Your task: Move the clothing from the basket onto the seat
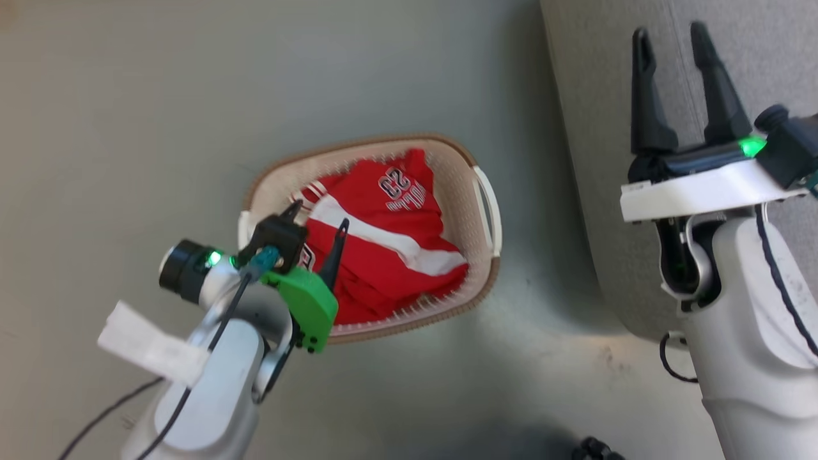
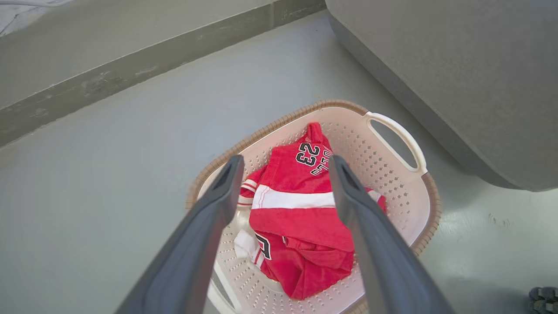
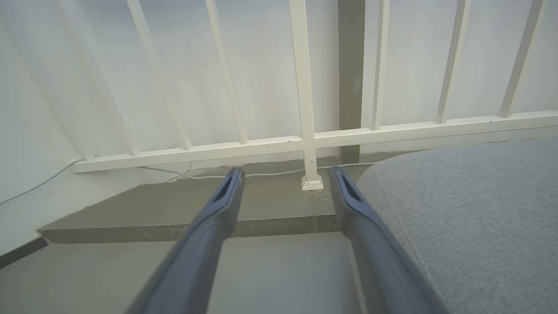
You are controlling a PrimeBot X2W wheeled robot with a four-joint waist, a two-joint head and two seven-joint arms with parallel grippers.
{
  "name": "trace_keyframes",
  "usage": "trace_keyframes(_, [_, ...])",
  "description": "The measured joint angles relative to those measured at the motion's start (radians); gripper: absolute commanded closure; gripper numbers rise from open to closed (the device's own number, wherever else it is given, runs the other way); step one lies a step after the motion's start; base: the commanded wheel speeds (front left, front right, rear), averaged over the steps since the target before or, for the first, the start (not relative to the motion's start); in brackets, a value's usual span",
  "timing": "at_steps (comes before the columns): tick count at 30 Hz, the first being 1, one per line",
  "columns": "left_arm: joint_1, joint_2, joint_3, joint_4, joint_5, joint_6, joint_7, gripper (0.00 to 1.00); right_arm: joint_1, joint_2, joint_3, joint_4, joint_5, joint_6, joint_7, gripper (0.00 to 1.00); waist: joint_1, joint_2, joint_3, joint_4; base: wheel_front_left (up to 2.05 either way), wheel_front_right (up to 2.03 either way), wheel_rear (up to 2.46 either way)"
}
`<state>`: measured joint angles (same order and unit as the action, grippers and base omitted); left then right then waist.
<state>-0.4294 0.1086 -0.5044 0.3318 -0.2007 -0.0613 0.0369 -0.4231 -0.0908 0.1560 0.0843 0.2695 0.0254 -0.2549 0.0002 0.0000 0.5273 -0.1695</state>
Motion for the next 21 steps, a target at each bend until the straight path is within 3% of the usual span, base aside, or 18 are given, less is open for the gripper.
trace_keyframes(21, [-0.223,0.041,-0.024,0.269,0.055,-0.038,0.147,0.0,-0.1,0.036,-0.001,-0.047,0.031,0.02,0.0,0.0,0.0,0.0,0.263,-0.153,0.0,0.0,0.0])
